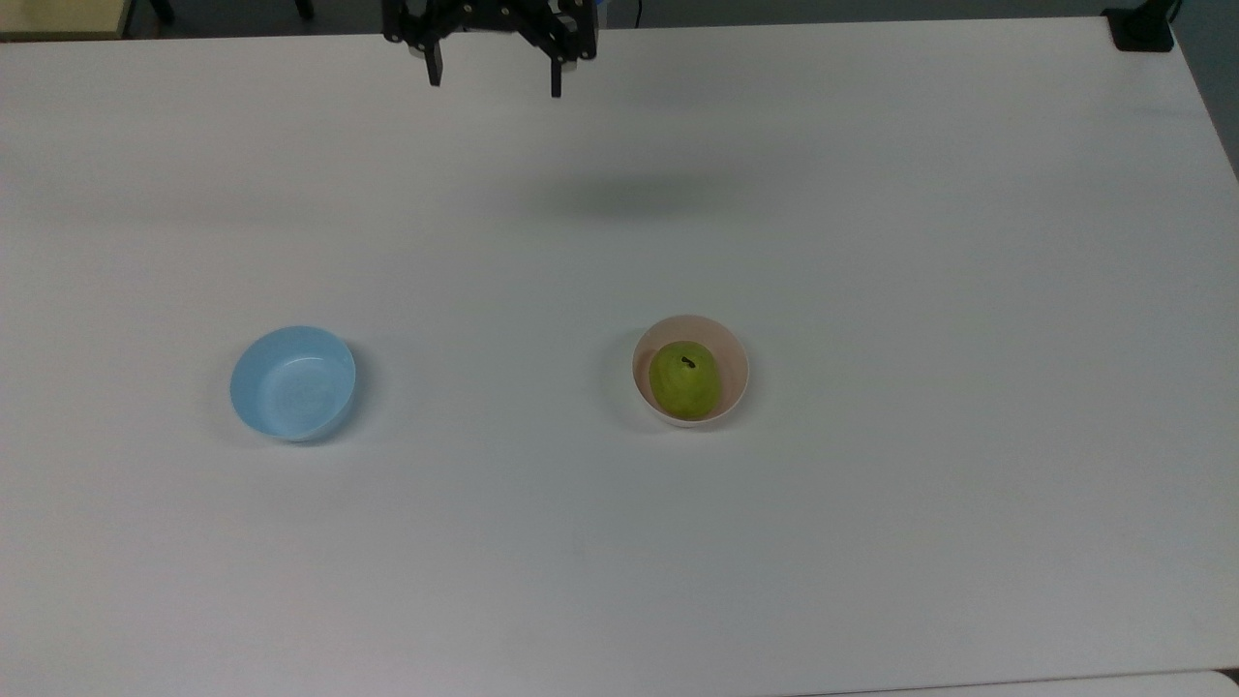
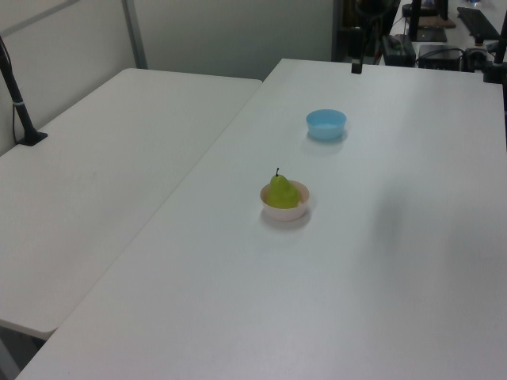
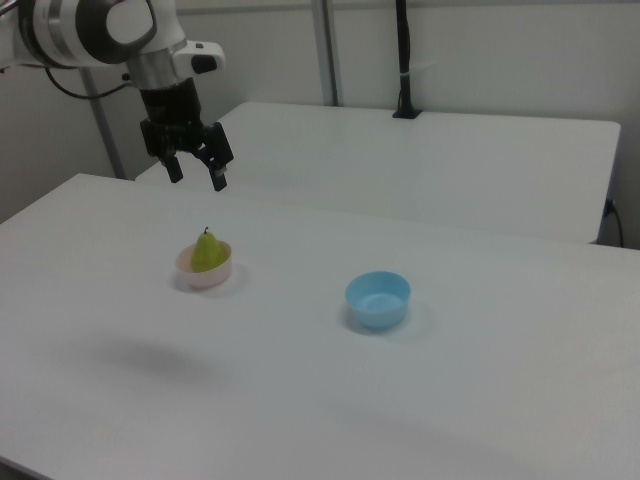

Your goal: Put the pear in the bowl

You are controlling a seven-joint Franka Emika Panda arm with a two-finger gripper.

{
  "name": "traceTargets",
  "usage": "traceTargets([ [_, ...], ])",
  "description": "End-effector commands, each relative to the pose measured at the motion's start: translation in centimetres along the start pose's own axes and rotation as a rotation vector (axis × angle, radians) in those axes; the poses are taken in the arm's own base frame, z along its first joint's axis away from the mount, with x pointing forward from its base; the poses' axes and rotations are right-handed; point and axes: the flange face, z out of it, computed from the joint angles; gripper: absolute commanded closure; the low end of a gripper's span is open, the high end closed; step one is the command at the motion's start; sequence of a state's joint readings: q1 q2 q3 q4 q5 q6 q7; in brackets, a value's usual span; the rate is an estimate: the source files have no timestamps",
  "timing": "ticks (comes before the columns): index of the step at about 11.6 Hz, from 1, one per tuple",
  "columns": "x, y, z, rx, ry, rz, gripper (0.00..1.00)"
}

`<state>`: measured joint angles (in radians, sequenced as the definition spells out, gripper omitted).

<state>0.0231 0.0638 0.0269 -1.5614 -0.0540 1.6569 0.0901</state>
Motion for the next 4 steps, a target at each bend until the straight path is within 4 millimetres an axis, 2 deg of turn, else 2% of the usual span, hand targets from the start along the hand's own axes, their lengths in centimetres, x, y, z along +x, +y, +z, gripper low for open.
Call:
traceTargets([
  [1, -1.54, 1.16, -0.69, 0.030, -0.026, -0.007, 0.00],
  [2, -1.73, 1.29, -1.33, 0.031, -0.015, -0.008, 0.00],
  [4, -1.72, 1.12, -1.36, 0.031, -0.013, -0.006, 0.00],
])
